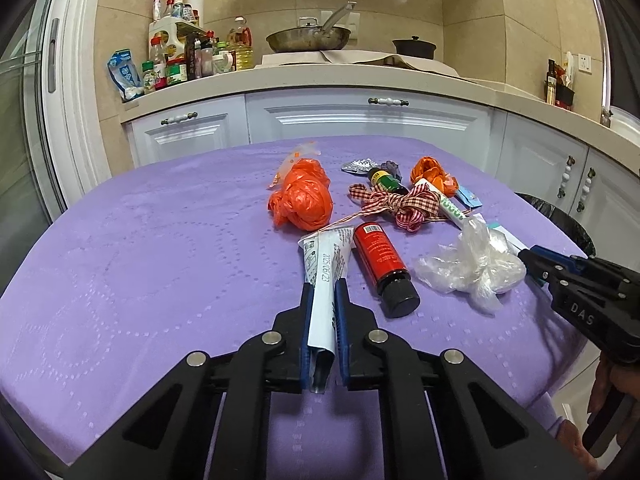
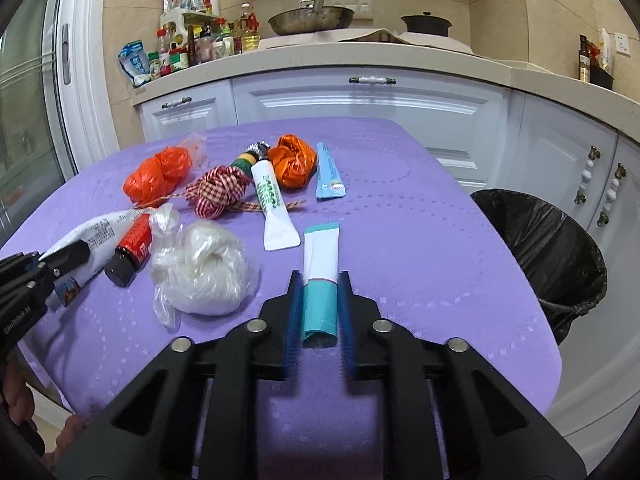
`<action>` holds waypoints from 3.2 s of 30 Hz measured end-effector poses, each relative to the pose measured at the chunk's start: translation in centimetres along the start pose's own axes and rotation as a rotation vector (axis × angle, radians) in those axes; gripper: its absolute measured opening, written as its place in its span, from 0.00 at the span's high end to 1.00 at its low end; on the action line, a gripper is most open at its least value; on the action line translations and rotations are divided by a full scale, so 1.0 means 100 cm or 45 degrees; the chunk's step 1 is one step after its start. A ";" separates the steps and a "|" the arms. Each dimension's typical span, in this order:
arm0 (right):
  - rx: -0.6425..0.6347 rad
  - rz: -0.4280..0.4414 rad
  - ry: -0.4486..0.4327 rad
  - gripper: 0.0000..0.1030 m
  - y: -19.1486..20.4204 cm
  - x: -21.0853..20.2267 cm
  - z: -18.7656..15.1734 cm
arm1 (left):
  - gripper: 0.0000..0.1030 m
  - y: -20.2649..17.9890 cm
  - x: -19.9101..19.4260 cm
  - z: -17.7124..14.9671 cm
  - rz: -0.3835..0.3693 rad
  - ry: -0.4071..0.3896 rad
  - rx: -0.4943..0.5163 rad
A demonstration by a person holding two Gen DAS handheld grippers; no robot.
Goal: Collect trash
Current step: 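Grasp the white tube with the left tool while the right tool grasps the teal tube, then carry both tubes over the black bin and open both tools to drop them, then move both open tools back over the table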
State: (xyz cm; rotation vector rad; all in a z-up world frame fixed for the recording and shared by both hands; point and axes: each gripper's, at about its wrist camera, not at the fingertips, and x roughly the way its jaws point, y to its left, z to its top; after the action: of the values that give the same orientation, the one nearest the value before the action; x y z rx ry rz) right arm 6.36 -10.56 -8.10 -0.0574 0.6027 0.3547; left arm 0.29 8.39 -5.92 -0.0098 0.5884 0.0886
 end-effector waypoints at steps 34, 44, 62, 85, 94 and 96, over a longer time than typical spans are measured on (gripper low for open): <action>0.147 -0.249 -0.234 0.86 -0.099 -0.075 0.032 | 0.93 -0.089 -0.033 0.069 -0.227 -0.270 0.130; 0.201 -0.381 -0.296 0.86 -0.164 -0.075 0.049 | 0.93 -0.170 -0.004 0.103 -0.381 -0.322 0.212; 0.283 -0.468 -0.294 0.86 -0.252 -0.026 0.063 | 0.93 -0.279 0.080 0.125 -0.425 -0.173 0.317; 0.357 -0.543 -0.246 0.51 -0.281 0.010 0.050 | 0.44 -0.302 0.113 0.138 -0.392 -0.109 0.285; 0.345 -0.541 -0.255 0.50 -0.263 -0.009 0.052 | 0.42 -0.276 0.092 0.142 -0.370 -0.132 0.242; 0.339 -0.533 -0.257 0.50 -0.257 -0.012 0.053 | 0.42 -0.269 0.088 0.142 -0.360 -0.139 0.233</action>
State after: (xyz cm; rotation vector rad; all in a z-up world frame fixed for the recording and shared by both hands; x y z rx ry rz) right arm 17.18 -34.25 -4.32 0.1059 0.4200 -0.1265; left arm 17.73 -17.24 0.54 0.0885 0.4789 -0.2381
